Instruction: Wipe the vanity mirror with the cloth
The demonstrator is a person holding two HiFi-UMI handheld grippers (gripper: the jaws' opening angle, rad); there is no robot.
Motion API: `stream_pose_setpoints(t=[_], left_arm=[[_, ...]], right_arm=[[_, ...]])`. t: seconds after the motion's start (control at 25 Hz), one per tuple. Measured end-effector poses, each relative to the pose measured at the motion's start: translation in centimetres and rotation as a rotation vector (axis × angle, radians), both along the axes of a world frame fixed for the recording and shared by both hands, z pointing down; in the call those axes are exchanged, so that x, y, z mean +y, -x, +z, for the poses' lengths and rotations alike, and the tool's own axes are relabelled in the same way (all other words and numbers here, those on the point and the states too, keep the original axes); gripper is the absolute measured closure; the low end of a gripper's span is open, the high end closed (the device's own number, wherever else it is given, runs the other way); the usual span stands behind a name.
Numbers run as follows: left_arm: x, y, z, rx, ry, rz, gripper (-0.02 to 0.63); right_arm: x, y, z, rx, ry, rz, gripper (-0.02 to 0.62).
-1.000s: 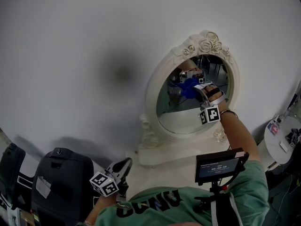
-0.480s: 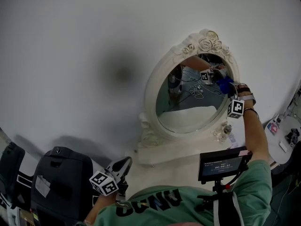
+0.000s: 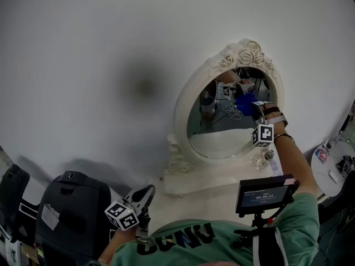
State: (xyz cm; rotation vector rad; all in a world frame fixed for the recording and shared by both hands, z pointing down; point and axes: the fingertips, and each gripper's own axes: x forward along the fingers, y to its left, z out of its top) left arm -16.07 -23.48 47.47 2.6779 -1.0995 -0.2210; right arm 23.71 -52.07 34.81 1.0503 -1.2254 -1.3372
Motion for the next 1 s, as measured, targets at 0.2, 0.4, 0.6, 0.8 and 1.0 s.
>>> stream_pose_setpoints(t=[0.2, 0.4, 0.6, 0.8, 1.0], left_arm=[[0.3, -0.4, -0.2, 0.006, -0.011, 0.01, 0.6], [0.5, 0.2, -0.4, 0.004, -0.014, -0.009, 0.6], [0.5, 0.9, -0.2, 0.009, -0.01, -0.028, 0.6], [0.3, 0.3, -0.2, 0.007, -0.013, -0.009, 0.6], [-0.2, -0.1, -0.2, -0.001, -0.008, -0.001, 0.6]], right_arm=[[3.7, 17.1, 0.2, 0.035, -0.064, -0.369, 0.526], [3.8, 25.5, 1.5, 0.039, -0.061, -0.491, 0.526], [2.9, 25.7, 2.0, 0.052, -0.061, -0.51, 0.526], [2.5, 22.5, 1.7, 0.06, -0.075, -0.485, 0.526], [1.1, 13.2, 1.9, 0.056, -0.071, -0.359, 0.526]])
